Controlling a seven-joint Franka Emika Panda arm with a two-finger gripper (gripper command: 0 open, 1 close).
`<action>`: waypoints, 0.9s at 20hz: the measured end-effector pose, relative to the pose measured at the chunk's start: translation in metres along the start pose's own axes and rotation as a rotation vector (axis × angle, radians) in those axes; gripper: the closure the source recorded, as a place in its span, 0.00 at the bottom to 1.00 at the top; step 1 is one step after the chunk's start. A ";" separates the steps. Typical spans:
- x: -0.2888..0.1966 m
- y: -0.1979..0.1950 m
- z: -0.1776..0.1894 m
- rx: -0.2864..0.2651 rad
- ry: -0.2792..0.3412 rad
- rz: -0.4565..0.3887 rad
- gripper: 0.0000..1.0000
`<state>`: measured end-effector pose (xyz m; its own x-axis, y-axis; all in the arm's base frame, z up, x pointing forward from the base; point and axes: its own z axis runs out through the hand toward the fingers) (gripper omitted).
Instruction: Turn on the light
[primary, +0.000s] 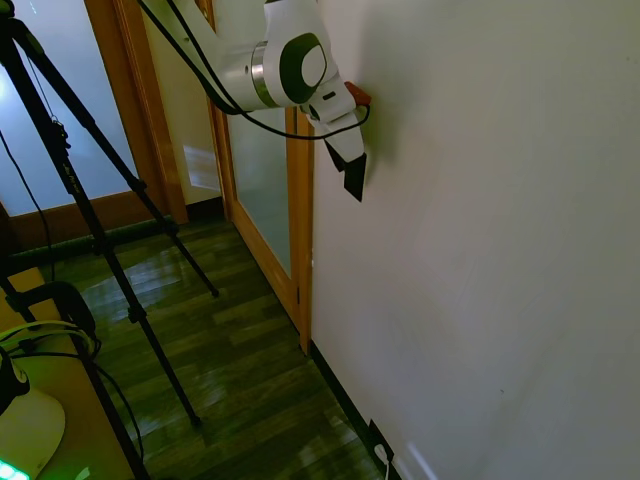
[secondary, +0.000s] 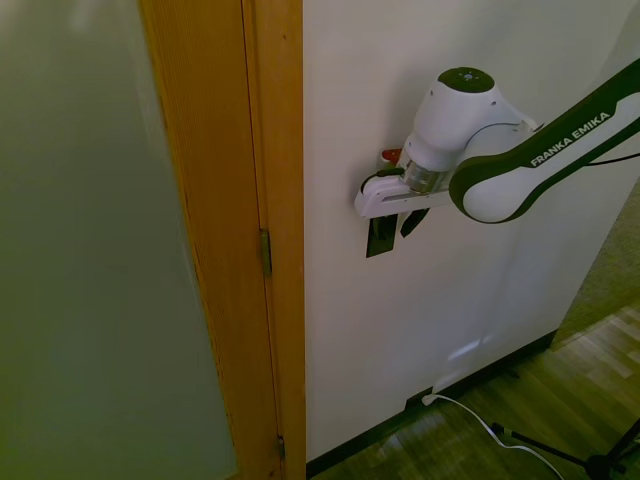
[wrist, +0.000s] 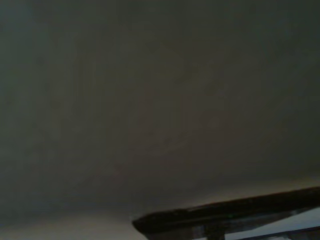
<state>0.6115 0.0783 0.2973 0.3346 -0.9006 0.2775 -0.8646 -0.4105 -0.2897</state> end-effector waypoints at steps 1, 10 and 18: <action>0.000 0.000 0.000 0.000 0.002 0.000 1.00; -0.002 -0.002 0.008 0.008 0.013 -0.001 1.00; -0.006 -0.004 0.009 0.016 0.025 -0.002 1.00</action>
<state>0.6165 0.0845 0.2887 0.3267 -0.8961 0.3006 -0.8577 -0.4147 -0.3039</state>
